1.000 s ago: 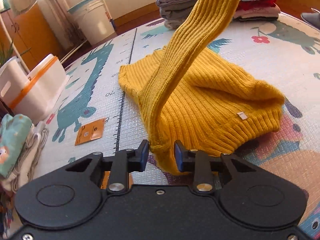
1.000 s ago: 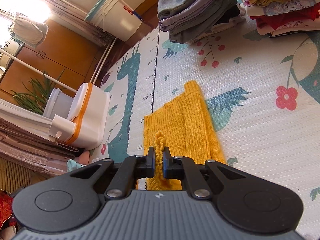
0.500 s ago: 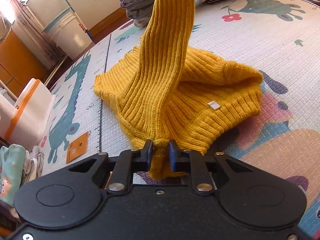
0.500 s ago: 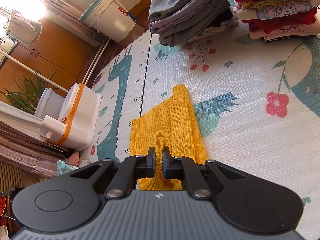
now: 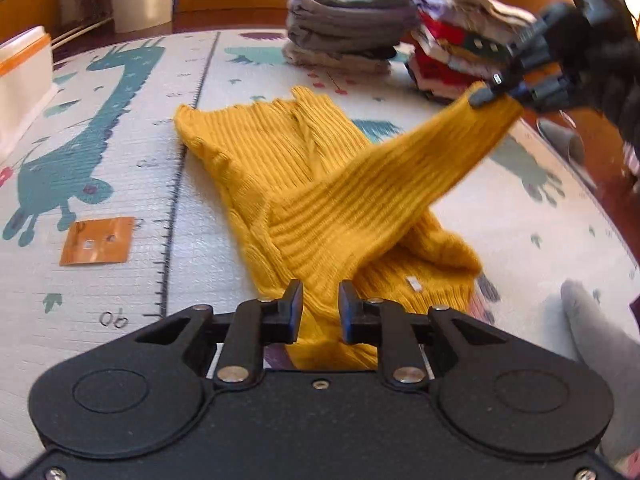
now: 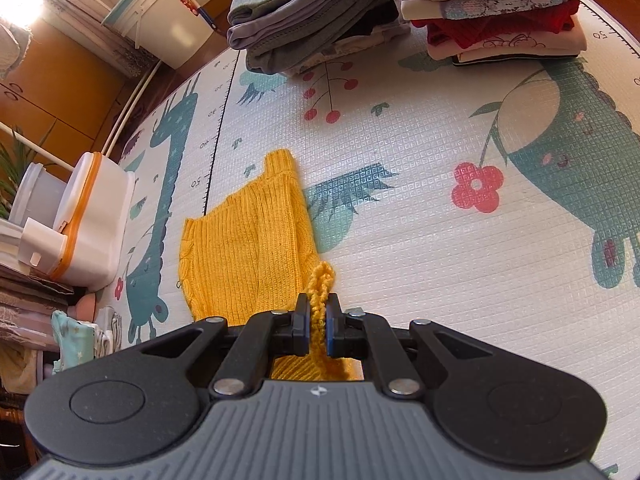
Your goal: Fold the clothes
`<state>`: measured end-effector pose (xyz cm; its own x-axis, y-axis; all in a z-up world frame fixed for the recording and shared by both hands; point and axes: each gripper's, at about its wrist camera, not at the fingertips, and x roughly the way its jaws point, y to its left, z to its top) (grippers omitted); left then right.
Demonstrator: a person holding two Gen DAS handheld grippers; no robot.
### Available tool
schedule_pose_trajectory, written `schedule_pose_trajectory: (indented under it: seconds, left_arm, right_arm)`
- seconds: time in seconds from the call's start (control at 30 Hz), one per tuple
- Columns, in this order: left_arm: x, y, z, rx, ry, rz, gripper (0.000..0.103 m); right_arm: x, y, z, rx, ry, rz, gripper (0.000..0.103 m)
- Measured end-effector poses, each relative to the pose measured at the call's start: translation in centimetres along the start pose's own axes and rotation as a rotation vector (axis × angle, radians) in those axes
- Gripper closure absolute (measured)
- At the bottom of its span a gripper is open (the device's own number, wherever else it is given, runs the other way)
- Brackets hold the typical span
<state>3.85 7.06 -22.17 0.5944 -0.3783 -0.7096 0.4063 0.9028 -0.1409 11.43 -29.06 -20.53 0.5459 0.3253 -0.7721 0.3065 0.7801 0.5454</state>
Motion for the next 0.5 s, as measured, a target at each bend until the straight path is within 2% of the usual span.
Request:
schedule_pose_trajectory:
  seconds: [0.1,0.2,0.27,0.3,0.4,0.43,0.47,0.5]
  left_arm:
    - [-0.7,1.9,2.2,-0.064,-0.06,0.046,0.086]
    - [0.6,1.2,3.6,-0.056,-0.076,0.043,0.086]
    - [2.0,0.1,3.7,-0.036,-0.063,0.014,0.086]
    - [2.8,-0.5,3.4,-0.023,-0.04,0.006,0.086]
    - [6.6,-1.9,1.2,0.042,0.142,0.011,0.086]
    - [7.5,-2.5,0.1,0.1,0.199,-0.002,0.087]
    - [7.3,-2.7,-0.3,0.139,0.179,-0.012,0.087]
    - [7.3,-1.8,0.1,0.095,0.193,-0.048,0.086]
  right_arm:
    - [0.1,0.3,0.0,-0.01,0.005,0.0,0.094]
    - [-0.1,0.6,0.1,-0.016,0.012,0.006,0.094]
    - [-0.2,0.7,0.1,-0.025,0.016,0.011,0.094]
    - [-0.3,0.7,0.1,-0.028,0.017,0.013,0.094]
    - [-0.6,0.5,0.2,-0.03,0.024,0.018,0.094]
    - [-0.6,0.3,0.2,-0.032,0.028,0.014,0.094]
    - [-0.6,0.1,0.1,-0.033,0.033,0.01,0.094]
    - [-0.5,-0.2,0.0,-0.033,0.039,0.006,0.094]
